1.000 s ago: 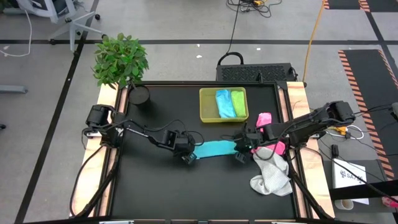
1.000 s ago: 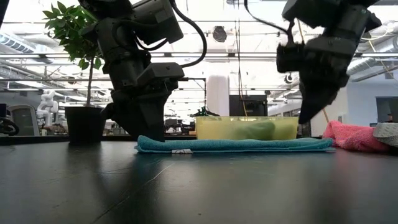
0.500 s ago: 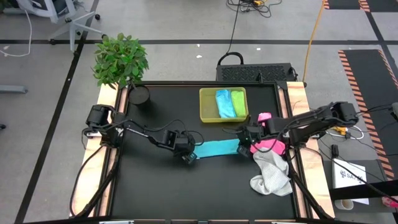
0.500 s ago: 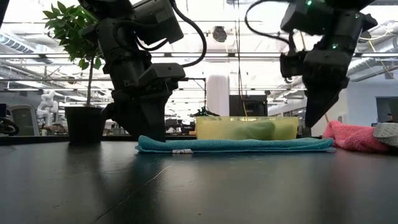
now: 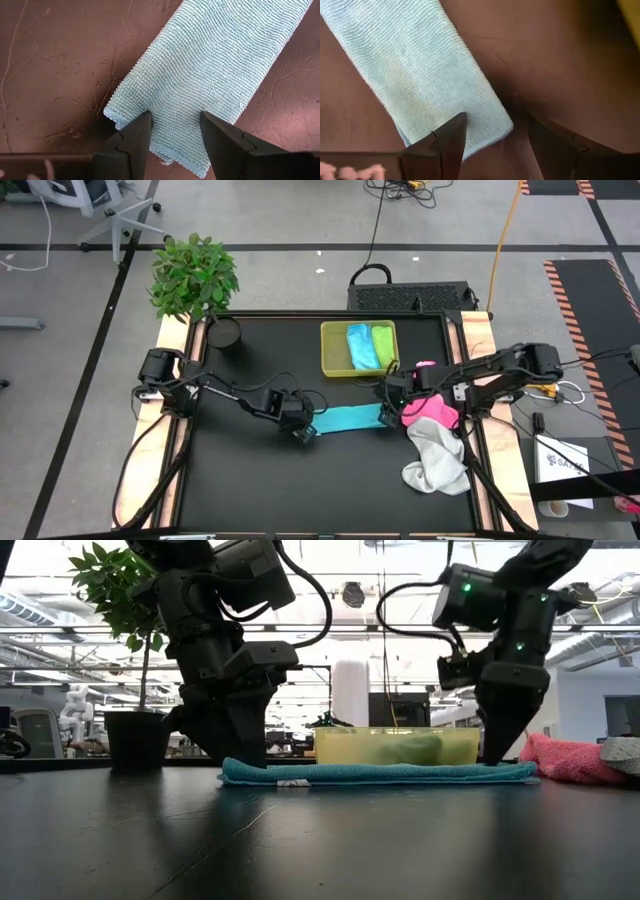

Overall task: Fold microfiber towels
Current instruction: Fold the blue microfiber cloth

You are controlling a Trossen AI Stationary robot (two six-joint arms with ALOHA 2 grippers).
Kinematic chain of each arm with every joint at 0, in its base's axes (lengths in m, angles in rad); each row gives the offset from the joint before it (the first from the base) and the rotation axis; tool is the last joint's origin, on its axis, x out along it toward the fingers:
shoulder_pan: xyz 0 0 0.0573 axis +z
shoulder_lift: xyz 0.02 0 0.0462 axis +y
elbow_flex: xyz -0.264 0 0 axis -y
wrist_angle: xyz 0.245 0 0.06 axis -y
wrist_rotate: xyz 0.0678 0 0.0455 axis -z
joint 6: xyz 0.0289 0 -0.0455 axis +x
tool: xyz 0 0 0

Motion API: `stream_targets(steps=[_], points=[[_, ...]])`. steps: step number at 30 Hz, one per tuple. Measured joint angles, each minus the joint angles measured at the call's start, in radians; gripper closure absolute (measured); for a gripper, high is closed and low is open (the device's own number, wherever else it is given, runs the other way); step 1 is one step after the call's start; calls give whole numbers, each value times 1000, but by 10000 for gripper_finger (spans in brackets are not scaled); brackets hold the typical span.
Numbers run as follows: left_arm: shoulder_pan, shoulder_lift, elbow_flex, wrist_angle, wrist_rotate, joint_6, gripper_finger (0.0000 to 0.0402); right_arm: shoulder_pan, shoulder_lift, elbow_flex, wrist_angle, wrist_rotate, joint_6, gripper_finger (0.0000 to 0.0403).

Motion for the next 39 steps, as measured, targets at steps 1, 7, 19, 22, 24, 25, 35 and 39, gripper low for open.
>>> stream_targets(steps=[1, 7, 19, 22, 24, 25, 35, 39], points=[[0, 0, 0, 0, 0, 0, 225, -2, 12, 0, 9, -14, -9, 202], [0, 0, 0, 0, 1, -4, 225, -7, 84, 5, 25, -49, -45, 202], [0, 0, 0, 0, 1, -6, 225, -9, 98, 3, 12, -84, 41, 312], [0, 0, 0, 0, 1, -7, 225, -9, 99, 2, 15, -108, 74, 376], [0, 0, 0, 0, 1, -7, 225, -8, 93, 2, 15, -119, 71, 392], [0, 0, 0, 1, 1, -8, 225, -8, 88, 2, 15, -120, 72, 391], [-5, 2, -1, 50, -1, -21, 224, -7, -1, -3, -59, -112, 109, 400], [-9, 2, -1, 70, -2, -20, 225, -6, -20, -2, -122, -115, 145, 401]])
